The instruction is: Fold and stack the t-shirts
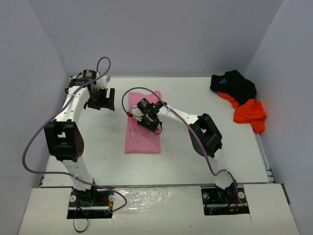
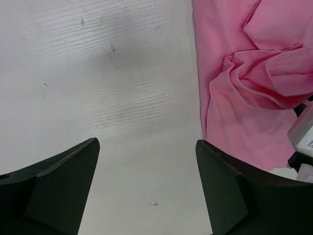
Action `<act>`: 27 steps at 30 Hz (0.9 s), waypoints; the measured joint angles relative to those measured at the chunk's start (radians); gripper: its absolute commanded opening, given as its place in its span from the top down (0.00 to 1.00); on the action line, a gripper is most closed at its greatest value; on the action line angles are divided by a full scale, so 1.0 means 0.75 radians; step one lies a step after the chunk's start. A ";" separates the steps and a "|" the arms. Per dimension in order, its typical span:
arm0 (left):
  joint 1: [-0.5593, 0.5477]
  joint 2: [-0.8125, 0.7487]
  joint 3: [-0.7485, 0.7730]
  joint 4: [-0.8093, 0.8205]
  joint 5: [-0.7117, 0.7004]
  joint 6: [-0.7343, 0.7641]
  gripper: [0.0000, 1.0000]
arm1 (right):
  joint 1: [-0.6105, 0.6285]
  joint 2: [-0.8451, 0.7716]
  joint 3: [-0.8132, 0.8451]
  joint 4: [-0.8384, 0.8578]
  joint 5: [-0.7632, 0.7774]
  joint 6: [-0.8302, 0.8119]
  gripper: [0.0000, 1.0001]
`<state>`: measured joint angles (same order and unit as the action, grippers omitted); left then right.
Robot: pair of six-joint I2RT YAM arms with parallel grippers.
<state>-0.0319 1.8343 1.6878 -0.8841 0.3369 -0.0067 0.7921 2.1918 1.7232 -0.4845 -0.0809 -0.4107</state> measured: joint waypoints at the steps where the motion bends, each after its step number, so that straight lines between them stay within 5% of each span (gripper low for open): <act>1: 0.000 0.000 0.000 0.000 0.001 0.000 0.23 | -0.006 0.000 0.012 0.001 0.013 -0.006 0.82; 13: 0.001 0.000 0.000 0.000 0.007 0.000 0.23 | -0.065 0.031 0.130 0.036 0.176 -0.042 0.81; 23: 0.002 -0.020 -0.017 0.011 -0.002 0.001 0.17 | -0.123 0.091 0.145 0.197 0.482 -0.062 0.47; 27: 0.010 -0.049 -0.024 0.036 -0.049 0.000 0.15 | -0.043 0.000 0.032 0.191 0.505 -0.087 0.47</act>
<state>-0.0241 1.7978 1.6699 -0.8572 0.3003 -0.0069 0.7597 2.1921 1.7470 -0.3409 0.2977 -0.4758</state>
